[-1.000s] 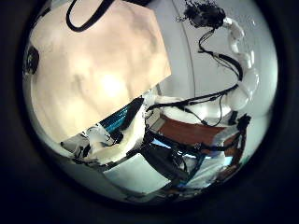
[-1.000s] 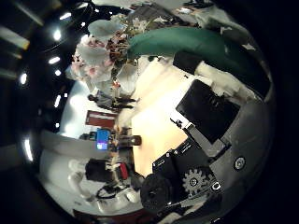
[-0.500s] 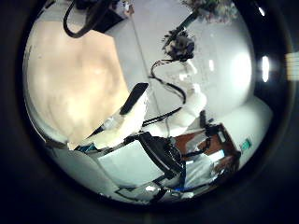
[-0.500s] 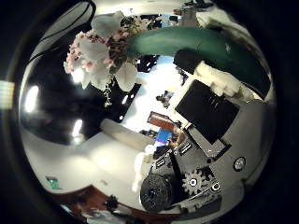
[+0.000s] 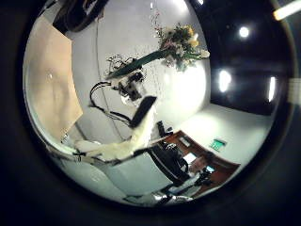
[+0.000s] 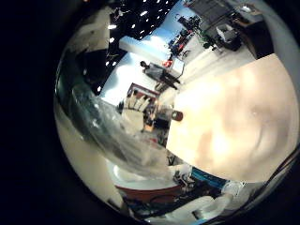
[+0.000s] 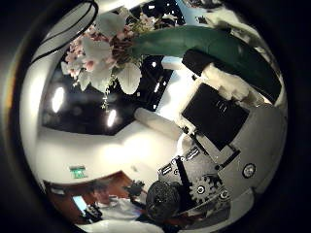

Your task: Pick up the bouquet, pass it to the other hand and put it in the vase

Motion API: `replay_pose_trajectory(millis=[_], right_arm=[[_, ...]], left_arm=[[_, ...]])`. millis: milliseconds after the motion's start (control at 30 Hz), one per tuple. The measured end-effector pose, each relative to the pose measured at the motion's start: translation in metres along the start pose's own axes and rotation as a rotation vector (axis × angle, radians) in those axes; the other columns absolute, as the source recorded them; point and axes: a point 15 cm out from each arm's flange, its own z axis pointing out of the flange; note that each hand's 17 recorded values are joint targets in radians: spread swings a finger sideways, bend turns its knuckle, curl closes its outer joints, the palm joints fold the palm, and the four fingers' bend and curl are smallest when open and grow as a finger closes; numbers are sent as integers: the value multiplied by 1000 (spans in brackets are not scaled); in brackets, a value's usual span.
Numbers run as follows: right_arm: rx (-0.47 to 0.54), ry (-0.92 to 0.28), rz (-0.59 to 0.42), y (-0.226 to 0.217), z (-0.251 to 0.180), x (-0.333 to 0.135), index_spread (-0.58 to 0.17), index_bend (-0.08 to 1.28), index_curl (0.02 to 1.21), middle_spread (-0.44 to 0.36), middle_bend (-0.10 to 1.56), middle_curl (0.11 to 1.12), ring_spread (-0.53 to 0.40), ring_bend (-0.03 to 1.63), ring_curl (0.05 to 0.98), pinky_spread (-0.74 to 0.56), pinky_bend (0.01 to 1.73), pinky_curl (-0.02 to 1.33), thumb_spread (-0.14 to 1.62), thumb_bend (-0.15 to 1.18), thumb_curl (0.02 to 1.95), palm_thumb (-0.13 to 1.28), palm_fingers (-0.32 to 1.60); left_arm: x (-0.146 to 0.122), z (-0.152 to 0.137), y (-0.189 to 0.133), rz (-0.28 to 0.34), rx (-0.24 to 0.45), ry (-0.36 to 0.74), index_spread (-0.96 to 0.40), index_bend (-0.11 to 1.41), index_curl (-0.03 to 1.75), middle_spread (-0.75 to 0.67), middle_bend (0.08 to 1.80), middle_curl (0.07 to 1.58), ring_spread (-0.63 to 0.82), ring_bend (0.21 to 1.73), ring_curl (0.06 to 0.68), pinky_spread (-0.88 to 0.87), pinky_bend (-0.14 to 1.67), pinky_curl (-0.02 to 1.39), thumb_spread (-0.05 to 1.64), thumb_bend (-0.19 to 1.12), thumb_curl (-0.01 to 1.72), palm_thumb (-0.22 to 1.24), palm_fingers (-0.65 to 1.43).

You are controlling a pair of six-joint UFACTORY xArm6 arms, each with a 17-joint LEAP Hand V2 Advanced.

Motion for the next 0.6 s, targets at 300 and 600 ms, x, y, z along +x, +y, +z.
replay_pose_trajectory(millis=[300, 600], right_arm=[[-129, -2, 28, 39, 63, 38, -203, 1222, 823, -120, 1387, 730, -182, 1493, 655, -203, 1266, 831, 742, 64, 1262, 1195, 1151], [-245, 61, 61, 73, 110, 84, -200, 1227, 818, -119, 1389, 727, -179, 1490, 658, -207, 1253, 862, 745, 56, 1312, 1193, 1151]], left_arm=[[2, 16, 3, 1, -43, 17, 64, 167, 438, 81, 311, 465, 383, 521, 177, 457, 439, 74, 995, -27, 329, 241, 359], [14, 18, 13, -2, -90, 80, 79, 164, 421, 95, 328, 473, 381, 554, 179, 421, 502, 73, 978, -29, 336, 252, 369]])
